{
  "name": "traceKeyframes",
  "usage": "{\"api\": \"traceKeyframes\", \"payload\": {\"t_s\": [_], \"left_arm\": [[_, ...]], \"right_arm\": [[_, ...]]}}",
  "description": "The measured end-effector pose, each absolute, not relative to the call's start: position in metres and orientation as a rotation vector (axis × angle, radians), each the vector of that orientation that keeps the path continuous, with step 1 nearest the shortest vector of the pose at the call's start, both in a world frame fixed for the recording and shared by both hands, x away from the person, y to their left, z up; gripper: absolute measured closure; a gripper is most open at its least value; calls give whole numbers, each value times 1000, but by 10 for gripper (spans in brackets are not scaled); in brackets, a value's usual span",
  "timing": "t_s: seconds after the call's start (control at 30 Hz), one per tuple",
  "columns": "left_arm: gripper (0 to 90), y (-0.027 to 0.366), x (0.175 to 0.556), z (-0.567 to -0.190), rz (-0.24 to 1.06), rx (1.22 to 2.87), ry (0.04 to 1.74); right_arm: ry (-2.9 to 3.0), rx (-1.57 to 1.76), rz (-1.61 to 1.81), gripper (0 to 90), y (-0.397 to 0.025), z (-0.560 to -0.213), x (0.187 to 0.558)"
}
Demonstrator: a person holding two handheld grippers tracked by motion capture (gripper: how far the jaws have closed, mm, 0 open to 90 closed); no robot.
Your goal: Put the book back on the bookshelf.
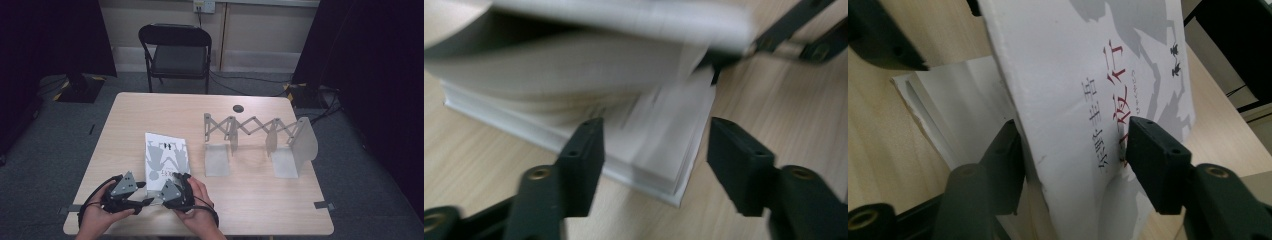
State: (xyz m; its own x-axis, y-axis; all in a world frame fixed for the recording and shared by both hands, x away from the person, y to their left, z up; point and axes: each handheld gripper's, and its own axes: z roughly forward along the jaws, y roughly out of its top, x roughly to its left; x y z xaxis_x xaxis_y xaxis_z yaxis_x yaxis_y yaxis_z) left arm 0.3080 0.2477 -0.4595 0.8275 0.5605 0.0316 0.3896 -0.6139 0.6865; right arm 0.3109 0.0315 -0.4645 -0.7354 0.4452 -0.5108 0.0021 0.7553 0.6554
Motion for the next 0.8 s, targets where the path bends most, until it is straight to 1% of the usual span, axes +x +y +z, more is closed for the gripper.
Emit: {"api": "traceKeyframes", "payload": {"t_s": [0.07, 0.13, 0.33, 0.47, 0.67, 0.77, 0.8], "left_arm": [[304, 252, 311, -466, 273, 2326, 703], [262, 255, 312, -470, 291, 2320, 658], [205, 262, 316, -473, 280, 2271, 673], [194, 266, 319, -476, 247, 2278, 697], [194, 272, 320, -483, 258, 2293, 693], [167, 274, 321, -484, 242, 2281, 684], [158, 275, 322, -484, 265, 2267, 688]], "right_arm": [[2271, 328, 834, 473, 31, -462, 311], [2276, 329, 832, 482, 30, -459, 312], [2298, 336, 820, 505, 29, -451, 314], [2320, 341, 805, 512, 29, -444, 316], [2344, 347, 778, 542, 29, -429, 319], [2354, 351, 766, 553, 28, -422, 321], [2356, 347, 764, 556, 28, -420, 321]]}}
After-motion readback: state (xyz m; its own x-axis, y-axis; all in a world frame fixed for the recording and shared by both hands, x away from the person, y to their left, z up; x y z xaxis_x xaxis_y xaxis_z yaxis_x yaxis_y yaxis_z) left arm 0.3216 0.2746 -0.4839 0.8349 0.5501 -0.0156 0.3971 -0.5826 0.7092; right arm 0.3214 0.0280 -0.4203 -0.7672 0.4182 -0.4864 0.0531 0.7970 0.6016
